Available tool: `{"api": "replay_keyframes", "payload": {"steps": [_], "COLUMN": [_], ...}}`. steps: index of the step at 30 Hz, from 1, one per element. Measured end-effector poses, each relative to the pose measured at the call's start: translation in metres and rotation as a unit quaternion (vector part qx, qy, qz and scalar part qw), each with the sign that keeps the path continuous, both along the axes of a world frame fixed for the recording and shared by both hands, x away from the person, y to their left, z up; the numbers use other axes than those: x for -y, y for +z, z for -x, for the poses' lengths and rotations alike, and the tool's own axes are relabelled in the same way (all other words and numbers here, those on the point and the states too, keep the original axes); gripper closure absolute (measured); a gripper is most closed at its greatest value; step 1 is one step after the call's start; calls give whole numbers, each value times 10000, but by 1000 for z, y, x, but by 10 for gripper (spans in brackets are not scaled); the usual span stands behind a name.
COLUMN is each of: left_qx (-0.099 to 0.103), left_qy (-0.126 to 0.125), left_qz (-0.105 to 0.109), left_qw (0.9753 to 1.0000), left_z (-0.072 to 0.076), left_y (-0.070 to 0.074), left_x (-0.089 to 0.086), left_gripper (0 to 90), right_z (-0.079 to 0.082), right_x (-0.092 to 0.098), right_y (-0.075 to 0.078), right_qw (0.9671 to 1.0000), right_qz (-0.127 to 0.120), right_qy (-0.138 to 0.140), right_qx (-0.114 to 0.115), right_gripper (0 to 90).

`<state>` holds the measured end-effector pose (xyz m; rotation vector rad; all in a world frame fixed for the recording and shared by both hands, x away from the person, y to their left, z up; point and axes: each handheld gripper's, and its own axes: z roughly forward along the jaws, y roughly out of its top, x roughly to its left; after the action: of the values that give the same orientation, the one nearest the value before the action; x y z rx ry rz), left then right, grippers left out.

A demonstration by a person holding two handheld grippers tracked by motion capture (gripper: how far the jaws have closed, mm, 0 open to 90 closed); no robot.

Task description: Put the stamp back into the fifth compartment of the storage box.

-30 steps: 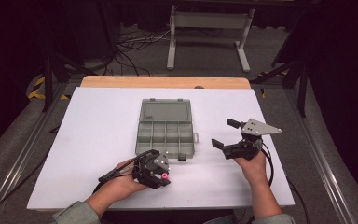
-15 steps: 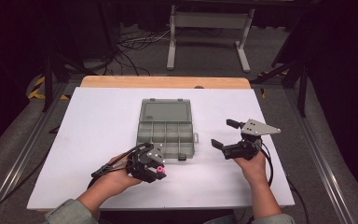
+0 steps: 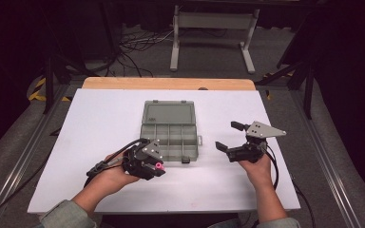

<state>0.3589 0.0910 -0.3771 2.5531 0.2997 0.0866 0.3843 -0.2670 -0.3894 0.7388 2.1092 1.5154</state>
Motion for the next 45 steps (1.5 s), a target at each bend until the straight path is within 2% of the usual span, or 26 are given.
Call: {"api": "replay_keyframes", "payload": {"steps": [14,17,19,29,33,38,42,45], "left_qx": [31,47,130,81,52,91,70,73], "left_qy": [191,233,254,464,629,702,947,1036], "left_qz": [145,106,-40,-30,-3,38,121,83], "left_qw": [9997,9997,9996,9989,9980,9975,9954,9946], "left_z": [-11,-13,-16,-29,-34,-40,-47,-51], "left_y": [14,14,13,13,12,11,9,7], "left_x": [-15,-17,-17,-23,-25,-26,-27,-28], "left_gripper": [647,647,647,647,647,645,646,646], "right_z": [0,0,0,-1,-1,-1,-2,-2], "right_x": [0,0,0,1,0,1,0,0], "right_y": [0,0,0,-2,-2,-2,-2,-2], "right_qw": [10000,10000,10000,10000,10000,10000,10000,10000], "right_qz": [-11,-10,-5,-10,-4,-5,4,9], "right_qy": [-1,10,10,0,5,8,9,15], "right_qx": [-1,-2,-2,-54,-55,-57,-59,-63], "right_gripper": [33,33,34,34,34,33,33,34]}}
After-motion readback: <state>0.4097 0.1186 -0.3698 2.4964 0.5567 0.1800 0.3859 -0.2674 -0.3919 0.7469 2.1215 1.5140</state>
